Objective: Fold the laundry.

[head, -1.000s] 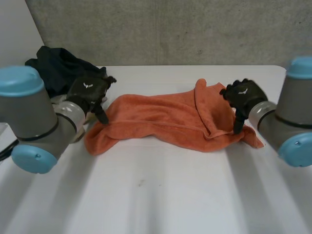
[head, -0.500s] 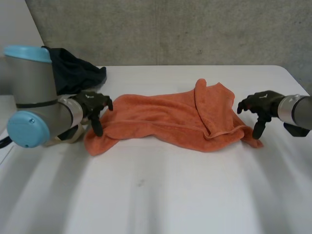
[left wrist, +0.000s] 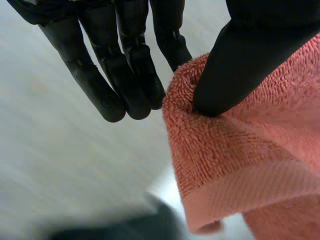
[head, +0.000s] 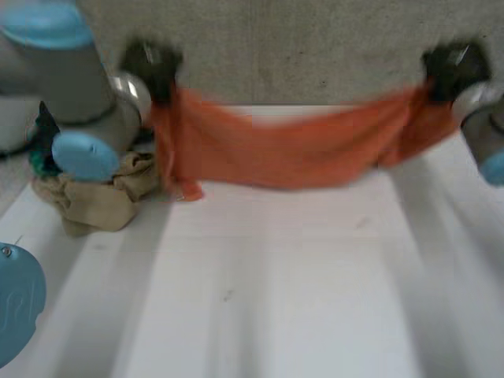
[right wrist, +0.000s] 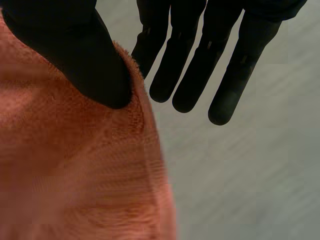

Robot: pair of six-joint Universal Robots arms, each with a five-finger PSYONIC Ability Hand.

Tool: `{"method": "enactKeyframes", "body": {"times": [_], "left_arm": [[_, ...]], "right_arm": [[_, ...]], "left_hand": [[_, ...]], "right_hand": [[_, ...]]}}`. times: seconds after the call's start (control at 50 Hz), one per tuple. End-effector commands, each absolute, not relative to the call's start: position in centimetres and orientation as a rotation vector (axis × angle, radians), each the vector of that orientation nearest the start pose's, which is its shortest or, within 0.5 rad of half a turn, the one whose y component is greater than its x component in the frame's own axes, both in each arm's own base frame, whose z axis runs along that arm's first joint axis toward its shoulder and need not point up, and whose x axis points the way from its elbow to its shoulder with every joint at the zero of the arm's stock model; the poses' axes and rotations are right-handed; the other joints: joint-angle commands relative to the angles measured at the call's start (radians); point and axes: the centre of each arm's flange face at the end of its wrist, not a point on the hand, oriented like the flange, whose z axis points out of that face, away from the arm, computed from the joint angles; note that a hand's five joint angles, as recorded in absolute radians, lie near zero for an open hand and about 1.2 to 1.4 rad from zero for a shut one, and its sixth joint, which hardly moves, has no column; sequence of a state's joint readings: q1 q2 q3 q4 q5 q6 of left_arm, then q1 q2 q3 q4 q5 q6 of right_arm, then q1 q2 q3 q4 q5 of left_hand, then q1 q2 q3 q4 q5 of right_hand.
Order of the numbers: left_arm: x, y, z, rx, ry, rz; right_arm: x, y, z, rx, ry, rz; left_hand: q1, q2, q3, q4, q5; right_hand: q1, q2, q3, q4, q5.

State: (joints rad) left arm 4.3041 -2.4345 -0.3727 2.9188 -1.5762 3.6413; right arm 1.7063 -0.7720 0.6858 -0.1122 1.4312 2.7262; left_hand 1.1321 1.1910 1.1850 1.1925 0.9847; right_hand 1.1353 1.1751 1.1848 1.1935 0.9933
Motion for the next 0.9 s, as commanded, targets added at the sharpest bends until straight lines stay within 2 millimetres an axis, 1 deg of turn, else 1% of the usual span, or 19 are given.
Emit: {"method": "enactKeyframes", "body": {"times": [0.02,0.08,0.14,0.2,0.22,0.28,0.3,0.34,0.36,0.4,0.42,0.48,0.5,0.58,0.7,0.72,0.82,0.86,0.9], "left_arm": [[-30.6,-38.9,42.7,0.451,1.236,-2.776],[-30.7,-38.7,42.8,0.461,1.192,-2.806],[-31.0,-39.2,40.0,0.568,1.277,-2.767],[-30.7,-39.7,37.7,0.62,1.35,-2.719],[-30.4,-40.1,35.9,0.641,1.415,-2.675],[-30.0,-40.4,33.0,0.681,1.521,-2.6],[-29.7,-40.3,30.9,0.713,1.601,-2.542],[-29.5,-39.9,28.7,0.75,1.689,-2.476],[-29.4,-39.2,26.6,0.796,1.772,-2.405],[-29.2,-38.3,24.7,0.841,1.86,-2.334],[-28.9,-37.2,22.7,0.892,1.947,-2.258],[-28.7,-35.6,19.9,0.987,2.057,-2.14],[-28.4,-34.5,18.3,1.053,2.108,-2.063],[-27.5,-32.7,15.8,1.194,2.158,-1.892],[-26.8,-31.5,15.7,1.272,2.171,-1.761],[-26.7,-31.3,16.0,1.272,2.182,-1.747],[-26.8,-31.6,17.6,1.232,2.176,-1.793],[-26.9,-31.8,18.2,1.209,2.18,-1.82],[-27.1,-32.1,19.0,1.171,2.192,-1.86]], "right_arm": [[20.7,-46.7,37.2,-0.438,1.37,-2.954],[21.0,-46.2,37.5,-0.482,1.373,-2.928],[21.2,-45.7,35.8,-0.56,1.505,-2.815],[21.1,-45.3,34.7,-0.596,1.585,-2.746],[20.8,-45.1,33.6,-0.617,1.649,-2.696],[20.2,-44.8,31.5,-0.654,1.759,-2.604],[19.7,-44.4,29.7,-0.687,1.835,-2.523],[19.6,-43.8,27.9,-0.72,1.908,-2.43],[19.3,-43.1,25.6,-0.76,1.99,-2.316],[19.2,-42.2,23.5,-0.791,2.062,-2.206],[19.0,-41.2,21.4,-0.828,2.127,-2.093],[18.7,-39.6,18.4,-0.893,2.224,-1.932],[18.6,-38.6,16.7,-0.941,2.272,-1.844],[17.8,-36.9,14.2,-1.059,2.357,-1.705],[17.1,-36.4,14.1,-1.122,2.382,-1.682],[17.2,-36.3,14.2,-1.121,2.381,-1.681],[17.3,-35.9,14.7,-1.109,2.375,-1.691],[17.5,-35.8,14.9,-1.108,2.369,-1.695],[17.7,-35.6,15.0,-1.102,2.364,-1.695]], "left_hand": [[0.264,0.205,0.211,0.204,0.237],[0.264,0.205,0.211,0.204,0.237],[0.264,0.205,0.211,0.204,0.237],[0.264,0.205,0.211,0.204,0.237],[0.264,0.205,0.211,0.204,0.237],[0.264,0.205,0.211,0.204,0.237],[0.264,0.205,0.211,0.204,0.237],[0.264,0.205,0.211,0.204,0.237],[0.264,0.205,0.211,0.204,0.237],[0.264,0.205,0.211,0.204,0.237],[0.264,0.205,0.211,0.204,0.237],[0.264,0.205,0.211,0.204,0.237],[0.264,0.205,0.211,0.204,0.237],[0.264,0.205,0.211,0.204,0.237],[0.264,0.205,0.211,0.204,0.237],[0.107,0.049,0.055,0.047,0.08],[-0.413,-0.472,-0.466,-0.473,-0.44],[-0.525,-0.584,-0.578,-0.585,-0.552],[-0.534,-0.593,-0.587,-0.595,-0.561]], "right_hand": [[0.261,0.221,0.211,0.203,0.228],[0.261,0.221,0.211,0.203,0.228],[0.261,0.221,0.211,0.203,0.228],[0.261,0.221,0.211,0.203,0.228],[0.261,0.221,0.211,0.203,0.228],[0.261,0.221,0.211,0.203,0.228],[0.261,0.221,0.211,0.203,0.228],[0.261,0.221,0.211,0.203,0.228],[0.261,0.221,0.211,0.203,0.228],[0.261,0.221,0.211,0.203,0.228],[0.261,0.221,0.211,0.203,0.228],[0.261,0.221,0.211,0.203,0.228],[0.261,0.221,0.211,0.203,0.228],[0.261,0.221,0.211,0.203,0.228],[0.261,0.221,0.211,0.203,0.228],[0.261,0.221,0.211,0.203,0.228],[0.261,0.221,0.211,0.203,0.228],[0.261,0.221,0.211,0.203,0.228],[0.261,0.221,0.211,0.203,0.228]]}}
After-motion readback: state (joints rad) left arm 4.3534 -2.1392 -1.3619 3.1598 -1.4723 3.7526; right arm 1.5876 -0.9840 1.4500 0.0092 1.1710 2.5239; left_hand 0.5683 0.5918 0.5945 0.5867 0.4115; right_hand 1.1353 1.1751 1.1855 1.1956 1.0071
